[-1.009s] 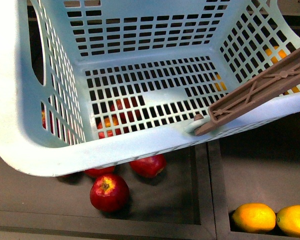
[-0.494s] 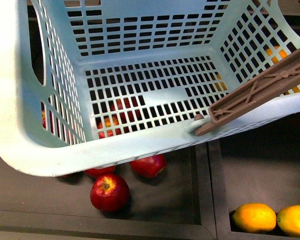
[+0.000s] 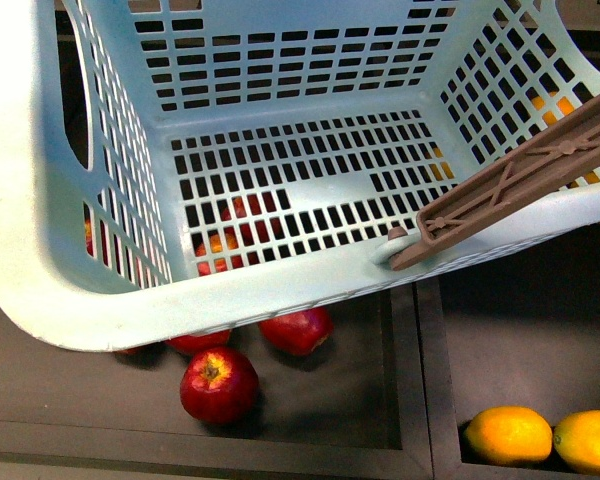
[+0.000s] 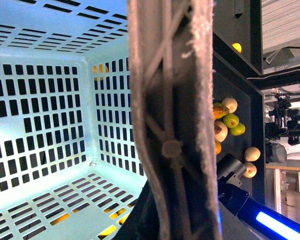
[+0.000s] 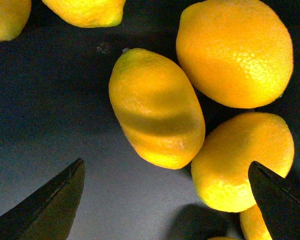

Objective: Pick lemon and mango into basket

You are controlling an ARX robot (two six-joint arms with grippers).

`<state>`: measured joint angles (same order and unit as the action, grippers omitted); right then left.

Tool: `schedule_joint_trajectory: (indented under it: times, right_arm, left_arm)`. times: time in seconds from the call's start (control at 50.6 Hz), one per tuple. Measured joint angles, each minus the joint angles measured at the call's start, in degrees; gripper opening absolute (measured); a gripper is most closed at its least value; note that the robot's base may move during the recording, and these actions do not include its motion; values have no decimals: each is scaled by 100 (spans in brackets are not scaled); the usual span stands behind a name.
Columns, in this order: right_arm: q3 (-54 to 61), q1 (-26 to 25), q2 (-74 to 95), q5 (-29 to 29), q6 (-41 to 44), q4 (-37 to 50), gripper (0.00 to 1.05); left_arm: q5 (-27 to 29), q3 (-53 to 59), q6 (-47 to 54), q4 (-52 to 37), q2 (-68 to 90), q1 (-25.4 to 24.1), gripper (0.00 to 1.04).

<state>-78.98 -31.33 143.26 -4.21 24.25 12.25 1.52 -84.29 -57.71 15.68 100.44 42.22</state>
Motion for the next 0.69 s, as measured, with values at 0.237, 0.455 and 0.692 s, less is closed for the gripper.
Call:
schedule_joint_trajectory:
  times: [0.237,0.455,0.692]
  right_arm:
    - [-332,83,315,35,0,-151,96]
    - [-634,133,535,57,-48,-280,96]
    - [-1097,208,778,81,-157,-498,96]
  left_arm:
    - [-2,0,-2,0,0,0,5]
    - [-4,0,-2,0,0,0,5]
    - [2,0,0,0,0,0,5]
